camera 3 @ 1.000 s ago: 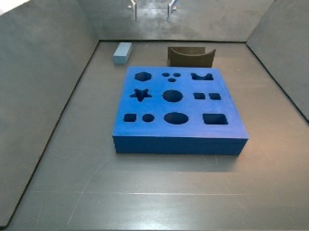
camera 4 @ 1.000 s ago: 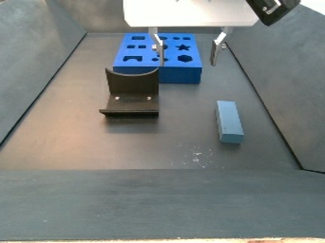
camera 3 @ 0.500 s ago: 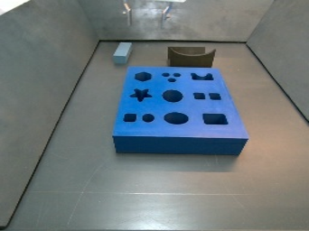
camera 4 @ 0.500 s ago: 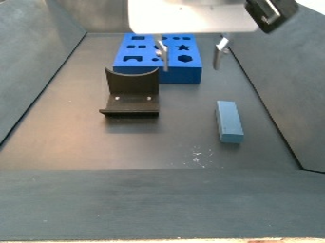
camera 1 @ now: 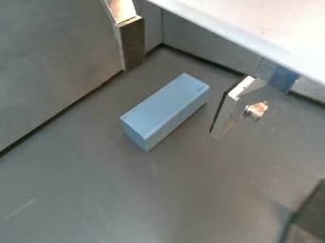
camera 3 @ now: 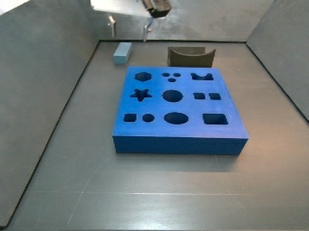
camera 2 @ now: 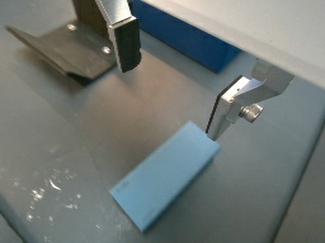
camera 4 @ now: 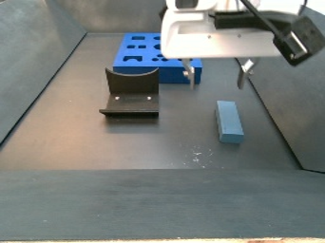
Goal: Pick up the rectangle object. Move up. Place the rectangle object on the fixture. Regrasp the rectangle object. Move to above the board. Insert the rectangle object.
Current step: Pick up the rectangle object.
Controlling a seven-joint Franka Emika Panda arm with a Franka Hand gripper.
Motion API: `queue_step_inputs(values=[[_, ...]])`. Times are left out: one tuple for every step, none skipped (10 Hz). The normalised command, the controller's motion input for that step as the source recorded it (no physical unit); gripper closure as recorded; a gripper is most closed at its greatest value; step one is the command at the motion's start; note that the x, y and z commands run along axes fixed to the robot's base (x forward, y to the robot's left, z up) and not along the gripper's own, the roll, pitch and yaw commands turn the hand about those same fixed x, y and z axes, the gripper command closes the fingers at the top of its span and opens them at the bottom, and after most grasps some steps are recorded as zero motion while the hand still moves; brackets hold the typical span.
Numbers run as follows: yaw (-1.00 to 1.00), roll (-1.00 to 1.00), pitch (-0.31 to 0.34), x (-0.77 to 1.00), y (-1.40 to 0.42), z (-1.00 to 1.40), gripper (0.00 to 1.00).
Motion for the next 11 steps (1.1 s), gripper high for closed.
queue_step_inputs(values=[[-0.42, -0.33, 0.000, -0.26, 0.23, -0.19, 0.00], [-0.27, -0.25, -0.057, -0.16, 0.28, -0.24, 0.00], [0.00, -0.07, -0.171, -0.02, 0.22, -0.26, 0.00], [-0.02, -0.10, -0.134, 0.00, 0.19, -0.23, 0.00], [-0.02, -0.14, -0.149, -0.01, 0.20, -0.25, 0.00], [0.00, -0.08, -0.254, -0.03, 0.10, -0.27, 0.00], [0.06, 0.06, -0.500, -0.15, 0.00, -0.17, 0.00], [0.05, 0.17, -0.566, -0.09, 0.00, -0.09, 0.00], [0.04, 0.25, -0.560, -0.09, 0.00, -0.03, 0.00], [0.07, 0.36, -0.531, -0.14, 0.00, 0.00, 0.00], [0.02, 0.40, -0.260, 0.00, -0.02, 0.00, 0.00]])
